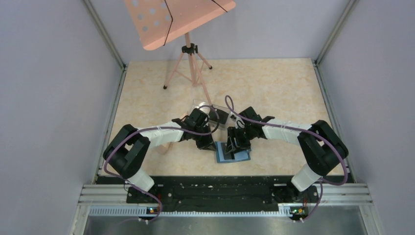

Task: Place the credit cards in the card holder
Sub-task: Insert the credit card into the card holder, then turn over the card holder at the center of the board.

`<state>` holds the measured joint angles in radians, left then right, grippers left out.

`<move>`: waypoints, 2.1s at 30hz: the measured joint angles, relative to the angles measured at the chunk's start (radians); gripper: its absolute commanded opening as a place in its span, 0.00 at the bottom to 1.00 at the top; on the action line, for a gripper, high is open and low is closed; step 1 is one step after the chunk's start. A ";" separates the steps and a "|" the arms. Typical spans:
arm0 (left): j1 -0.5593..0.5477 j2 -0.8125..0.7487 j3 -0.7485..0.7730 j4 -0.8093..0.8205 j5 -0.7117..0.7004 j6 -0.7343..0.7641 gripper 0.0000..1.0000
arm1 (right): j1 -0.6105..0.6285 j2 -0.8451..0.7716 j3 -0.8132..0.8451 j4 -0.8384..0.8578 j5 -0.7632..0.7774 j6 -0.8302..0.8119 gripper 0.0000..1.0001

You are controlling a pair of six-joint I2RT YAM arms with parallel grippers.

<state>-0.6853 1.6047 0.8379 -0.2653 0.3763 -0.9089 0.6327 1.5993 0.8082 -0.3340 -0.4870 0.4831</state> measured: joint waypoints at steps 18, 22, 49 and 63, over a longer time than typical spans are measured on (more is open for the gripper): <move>0.000 0.065 0.048 -0.074 -0.029 0.064 0.13 | 0.000 0.032 -0.008 0.077 -0.085 0.034 0.28; 0.000 0.071 0.051 -0.102 -0.040 0.076 0.27 | -0.001 0.032 -0.025 0.100 -0.109 0.054 0.27; -0.005 -0.062 0.069 -0.033 0.036 0.056 0.45 | 0.000 0.005 -0.001 -0.019 0.015 -0.030 0.10; -0.010 0.039 0.021 0.026 0.071 0.020 0.40 | 0.000 0.016 -0.002 -0.011 0.020 -0.030 0.00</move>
<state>-0.6949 1.6436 0.8585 -0.2398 0.4473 -0.8886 0.6331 1.6150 0.8059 -0.3450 -0.4671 0.4534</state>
